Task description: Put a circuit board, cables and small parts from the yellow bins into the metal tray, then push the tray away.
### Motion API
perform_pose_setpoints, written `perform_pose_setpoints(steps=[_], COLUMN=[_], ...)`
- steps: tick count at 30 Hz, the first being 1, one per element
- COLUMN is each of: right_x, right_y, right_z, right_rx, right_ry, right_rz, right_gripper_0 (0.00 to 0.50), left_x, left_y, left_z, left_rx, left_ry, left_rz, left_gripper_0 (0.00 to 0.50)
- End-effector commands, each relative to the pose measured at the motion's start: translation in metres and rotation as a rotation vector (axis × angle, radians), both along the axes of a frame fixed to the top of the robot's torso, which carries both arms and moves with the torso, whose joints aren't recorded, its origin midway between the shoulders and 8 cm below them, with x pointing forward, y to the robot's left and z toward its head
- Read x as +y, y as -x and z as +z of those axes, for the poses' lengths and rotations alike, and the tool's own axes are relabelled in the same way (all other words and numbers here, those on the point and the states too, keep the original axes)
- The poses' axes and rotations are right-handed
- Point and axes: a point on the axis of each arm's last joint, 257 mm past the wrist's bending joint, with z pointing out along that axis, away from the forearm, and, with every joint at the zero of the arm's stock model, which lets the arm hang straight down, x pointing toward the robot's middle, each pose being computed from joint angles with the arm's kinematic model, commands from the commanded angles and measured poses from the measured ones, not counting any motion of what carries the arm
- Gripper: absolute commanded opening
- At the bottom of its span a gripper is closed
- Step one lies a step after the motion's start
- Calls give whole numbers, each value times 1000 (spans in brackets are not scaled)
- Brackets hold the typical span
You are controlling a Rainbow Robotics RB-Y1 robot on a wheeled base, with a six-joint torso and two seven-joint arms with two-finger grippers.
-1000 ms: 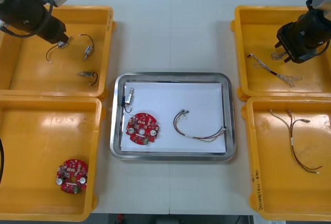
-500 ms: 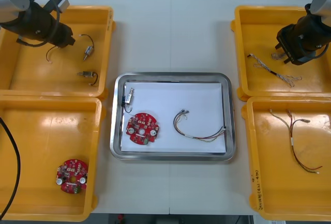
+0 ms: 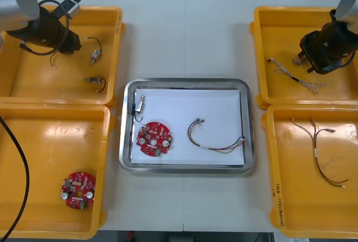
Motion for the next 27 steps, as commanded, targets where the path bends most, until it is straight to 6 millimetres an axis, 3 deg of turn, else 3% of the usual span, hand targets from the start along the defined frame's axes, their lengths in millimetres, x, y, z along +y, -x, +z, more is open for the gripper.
perform_pose_setpoints(steps=[1, 2, 3, 4, 16, 17, 18, 19, 27], right_x=[0, 0, 0, -1, -4, -5, -6, -7, -13], right_y=[7, 7, 8, 8, 5, 5, 6, 8, 24], right_z=[-20, -21, -22, -23, -15, -10, -8, -2, 47], right_rx=[17, 18, 19, 21, 13, 16, 19, 29, 83], right_ry=[-21, -21, -21, -20, 19, 29, 34, 42, 84], right_rz=[-33, -32, -30, -31, 1, 12, 16, 25, 82], right_gripper_0=[317, 122, 37, 0, 0, 0, 0, 0, 0], left_x=[-9, -7, -6, -6, -9, -9, -8, -8, -7], left_y=[-20, -20, -20, -19, -15, -15, -14, -14, -13], left_z=[38, 37, 35, 33, 16, 14, 14, 14, 17], left_rx=[-87, -91, -88, -84, -65, -63, -62, -63, -57], left_ry=[-61, -63, -64, -60, 6, 6, 5, 2, -1], left_rz=[-69, -67, -67, -65, -65, -66, -66, -68, -75], left_gripper_0=[500, 500, 500, 500, 491, 293, 190, 14, 0])
